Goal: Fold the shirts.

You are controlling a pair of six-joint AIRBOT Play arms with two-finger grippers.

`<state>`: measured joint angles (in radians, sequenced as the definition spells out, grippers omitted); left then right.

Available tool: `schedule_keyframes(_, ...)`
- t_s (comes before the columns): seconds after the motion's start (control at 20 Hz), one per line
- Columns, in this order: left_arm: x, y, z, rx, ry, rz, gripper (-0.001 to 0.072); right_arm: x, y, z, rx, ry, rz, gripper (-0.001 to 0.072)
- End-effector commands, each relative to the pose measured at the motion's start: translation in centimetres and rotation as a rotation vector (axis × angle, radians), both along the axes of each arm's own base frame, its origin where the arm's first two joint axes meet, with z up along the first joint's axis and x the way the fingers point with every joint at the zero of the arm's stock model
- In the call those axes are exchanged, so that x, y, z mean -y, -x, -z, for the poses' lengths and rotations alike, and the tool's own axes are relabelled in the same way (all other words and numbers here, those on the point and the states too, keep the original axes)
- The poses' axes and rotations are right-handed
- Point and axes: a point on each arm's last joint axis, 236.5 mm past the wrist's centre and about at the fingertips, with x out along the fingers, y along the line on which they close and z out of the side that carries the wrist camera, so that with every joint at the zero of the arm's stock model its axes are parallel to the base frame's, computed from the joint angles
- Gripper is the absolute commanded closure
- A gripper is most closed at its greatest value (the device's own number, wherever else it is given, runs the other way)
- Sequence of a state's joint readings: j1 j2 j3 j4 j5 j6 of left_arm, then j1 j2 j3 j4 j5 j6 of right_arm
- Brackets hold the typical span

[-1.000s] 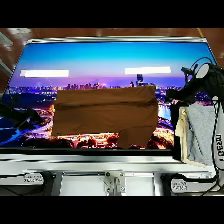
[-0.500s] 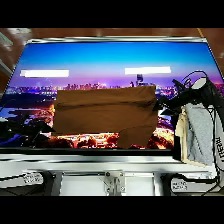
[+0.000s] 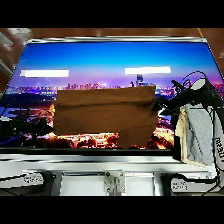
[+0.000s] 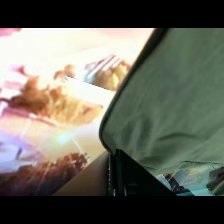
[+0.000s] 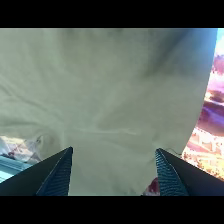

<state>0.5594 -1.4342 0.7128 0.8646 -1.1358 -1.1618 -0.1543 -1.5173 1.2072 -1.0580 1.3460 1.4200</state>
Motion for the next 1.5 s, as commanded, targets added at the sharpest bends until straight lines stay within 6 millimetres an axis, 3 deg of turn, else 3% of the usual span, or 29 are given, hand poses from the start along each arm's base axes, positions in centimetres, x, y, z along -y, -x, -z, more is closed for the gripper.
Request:
schedule_keyframes(0.0, 0.8, 0.1, -0.5, 0.013, 0.030, 0.029, 0.0670, 0.5, 1.2, 0.3, -0.035, 0.022, -0.044, 0.0091)
schedule_keyframes(0.2, 1.3, 0.6, -0.8, 0.016, 0.051, 0.065, 0.0669, 0.2, 6.9, 1.9, -0.169, -0.038, -0.117, 0.0091)
schedule_keyframes(0.4, 1.7, 0.8, -1.0, 0.010, 0.068, 0.072, 0.0669, -0.1, 8.8, 5.3, -0.198, -0.048, 0.006, 0.0091)
schedule_keyframes(0.7, 1.7, 0.7, -1.1, 0.013, 0.070, 0.069, 0.0669, -0.6, 8.6, 8.0, -0.174, -0.052, 0.131, 0.0093)
schedule_keyframes(0.8, 1.6, 0.6, -1.0, 0.016, 0.064, 0.065, 0.0669, -1.4, 7.7, 8.1, -0.146, -0.066, 0.156, 0.0199)
schedule_keyframes(1.0, 1.8, 0.0, -1.3, 0.044, 0.074, 0.062, 0.0669, -3.9, 7.9, 8.9, -0.129, -0.036, 0.072, 0.0202)
schedule_keyframes(1.05, 1.8, -0.3, -1.5, 0.054, 0.079, 0.056, 0.0669, -4.2, 8.0, 8.9, -0.130, -0.035, 0.061, 0.0292)
schedule_keyframes(1.1, 1.8, -0.6, -1.7, 0.074, 0.082, 0.062, 0.0669, -4.3, 8.2, 8.8, -0.136, -0.041, 0.060, 0.0452)
schedule_keyframes(1.15, 1.8, -0.8, -1.8, 0.081, 0.081, 0.062, 0.0669, -4.3, 8.3, 8.5, -0.145, -0.051, 0.061, 0.0565)
schedule_keyframes(1.2, 1.7, -1.0, -2.0, 0.086, 0.078, 0.062, 0.0669, -4.4, 8.4, 8.0, -0.147, -0.062, 0.058, 0.0644)
schedule_keyframes(1.3, 1.3, -1.7, -2.4, 0.113, 0.063, 0.071, 0.0670, -4.3, 7.4, 5.9, -0.090, -0.083, 0.044, 0.0646)
schedule_keyframes(1.45, 0.5, -4.2, -4.8, 0.224, 0.038, 0.080, 0.0670, -3.8, 3.8, 1.3, 0.092, -0.099, 0.054, 0.0647)
